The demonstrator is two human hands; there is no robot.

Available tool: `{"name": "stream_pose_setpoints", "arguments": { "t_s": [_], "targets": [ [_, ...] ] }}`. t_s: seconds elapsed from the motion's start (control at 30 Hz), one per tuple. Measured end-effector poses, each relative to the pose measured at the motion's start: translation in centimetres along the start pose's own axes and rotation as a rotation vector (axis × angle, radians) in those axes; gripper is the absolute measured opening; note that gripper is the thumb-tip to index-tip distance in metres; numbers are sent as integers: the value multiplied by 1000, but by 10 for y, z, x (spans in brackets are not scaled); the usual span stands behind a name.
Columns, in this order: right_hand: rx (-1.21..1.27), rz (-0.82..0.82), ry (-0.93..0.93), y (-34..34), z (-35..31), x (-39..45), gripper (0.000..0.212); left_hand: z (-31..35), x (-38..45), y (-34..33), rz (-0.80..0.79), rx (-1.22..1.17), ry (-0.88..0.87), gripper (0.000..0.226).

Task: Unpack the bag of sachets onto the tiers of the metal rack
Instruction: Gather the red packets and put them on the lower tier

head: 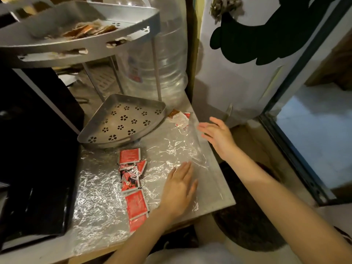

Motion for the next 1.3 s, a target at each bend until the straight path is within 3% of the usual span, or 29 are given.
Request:
{"name": "stream_pose_setpoints", "arguments": {
  "t_s": [0.07,0.17,0.23,0.3,0.37,0.57,0.73,0.87,1.07,1.17,1.3],
  "targets": [
    [-207,54,104,9,7,-17,38,2,0,-2,12,60,-13,66],
    [-712,-52,323,9,29,-56,39,8,-1,-7,44,20,-57,47],
    [-956,-49,445,9,39,-68,25,13,-2,-10,41,-45,-68,53],
    [-946,20,478,15,39,-65,8,10,-4,-16,-16,-21,-48,77],
    [-848,80,461,27,34,-56,5,1,-7,-23,-66,17,-16,90],
    [-501,176,244,76,8,-23,6,-15,-17,-34,-140,78,-1,73],
    [-696,-55,140,86,-2,2,17,-16,-18,-37,-157,141,-28,79],
    [-766,2,236,83,-11,20,30,-13,-16,-28,-157,-19,2,81],
    [-940,75,565,43,-30,15,51,-25,-5,27,35,-197,116,54],
    [-965,-16,711,2,-34,4,57,-48,-8,52,93,-137,204,49],
    [-927,-307,752,-59,-17,-15,57,-81,-23,85,210,-22,371,60]
  ]
}}
Point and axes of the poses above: each hand's wrist, its own x-axis towards the middle knuckle, its own y-axis out of the back of the hand, z = x × y, the point moved 7 cm from there along x, towards the middle knuckle, and after that the axes turned 12 degrees about z, right-handed, at the moved point
